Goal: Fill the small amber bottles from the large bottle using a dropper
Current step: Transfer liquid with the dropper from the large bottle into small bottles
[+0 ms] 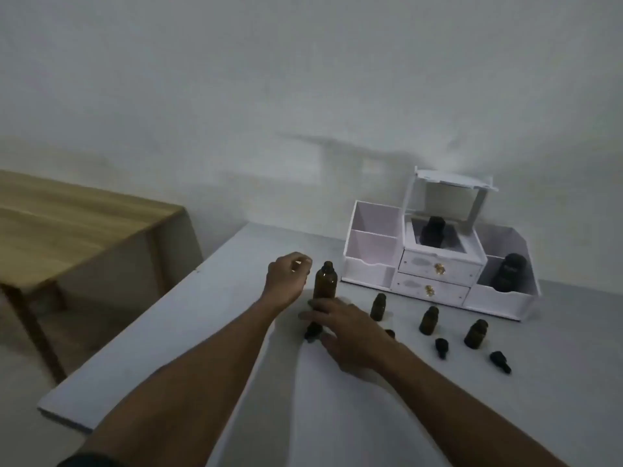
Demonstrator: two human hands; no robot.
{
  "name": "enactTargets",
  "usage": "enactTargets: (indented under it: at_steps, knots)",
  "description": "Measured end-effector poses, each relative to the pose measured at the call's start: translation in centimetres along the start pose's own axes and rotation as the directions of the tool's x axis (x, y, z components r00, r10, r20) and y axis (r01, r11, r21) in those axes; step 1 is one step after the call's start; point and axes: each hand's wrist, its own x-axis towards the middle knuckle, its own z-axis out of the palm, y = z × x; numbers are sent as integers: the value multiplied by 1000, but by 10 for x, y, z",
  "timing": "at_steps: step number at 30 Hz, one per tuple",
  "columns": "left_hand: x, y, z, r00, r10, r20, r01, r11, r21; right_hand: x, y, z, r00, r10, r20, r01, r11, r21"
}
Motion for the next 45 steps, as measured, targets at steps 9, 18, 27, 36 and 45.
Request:
enactTargets:
  at_steps: [9,18,27,36,45]
  knots:
    - [1,-2,15,988,-153,8,150,953,-264,-1,13,4,986,-53,-156,66,995,79]
    - [-12,-2,37,961,-275,-4,228,805,-548,16,37,-53,619,502,-604,62,736,675]
    - [-17,-15,47,985,-172,-28,145,898,-416,47,32,-61,556,611,-564,292,491,821]
    - [-13,-16,52,981,-196,8,184,906,-381,57,38,-59,490,652,-578,327,477,816]
    - [-16,-16,36,980,-161,114,196,859,-473,63,37,-53,549,600,-582,259,540,801]
